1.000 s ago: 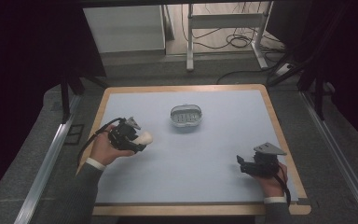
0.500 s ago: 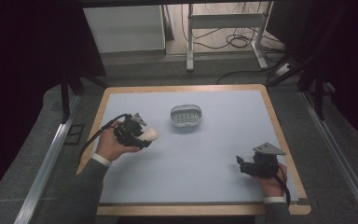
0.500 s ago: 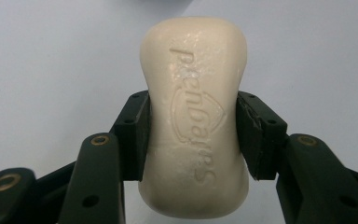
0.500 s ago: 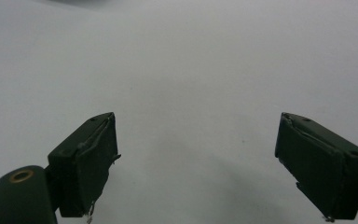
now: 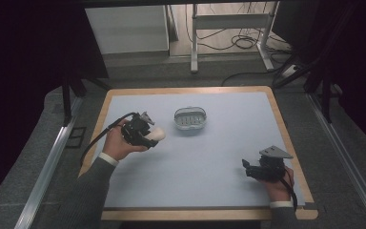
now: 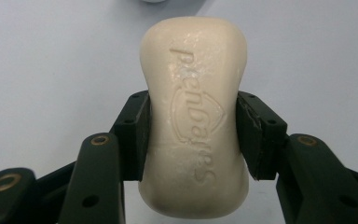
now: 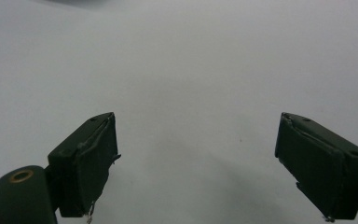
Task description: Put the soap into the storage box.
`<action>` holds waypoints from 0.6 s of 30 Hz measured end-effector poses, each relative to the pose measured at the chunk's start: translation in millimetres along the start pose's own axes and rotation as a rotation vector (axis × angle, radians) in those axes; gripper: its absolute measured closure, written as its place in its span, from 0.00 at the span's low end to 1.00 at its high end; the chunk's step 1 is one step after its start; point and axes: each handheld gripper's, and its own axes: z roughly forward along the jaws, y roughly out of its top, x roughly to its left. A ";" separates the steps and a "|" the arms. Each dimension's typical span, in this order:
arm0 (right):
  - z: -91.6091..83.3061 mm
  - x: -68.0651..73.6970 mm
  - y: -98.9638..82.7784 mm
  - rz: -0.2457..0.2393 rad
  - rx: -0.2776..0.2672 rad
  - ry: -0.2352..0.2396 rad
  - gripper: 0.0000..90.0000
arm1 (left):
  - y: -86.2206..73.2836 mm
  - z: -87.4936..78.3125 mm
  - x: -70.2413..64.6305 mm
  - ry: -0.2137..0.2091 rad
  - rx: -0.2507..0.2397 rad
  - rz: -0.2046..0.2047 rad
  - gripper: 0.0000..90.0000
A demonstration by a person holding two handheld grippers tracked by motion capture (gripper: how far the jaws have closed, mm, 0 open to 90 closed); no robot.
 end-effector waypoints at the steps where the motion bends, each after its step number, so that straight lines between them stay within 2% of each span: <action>1: 0.1 -0.1 0.0 0.000 0.000 0.000 0.14 | 1.1 0.2 0.1 0.003 0.001 0.004 0.55; 18: 1.2 -0.8 -1.0 -0.003 0.003 -0.004 0.14 | 19.9 8.8 1.4 0.008 0.006 0.017 0.55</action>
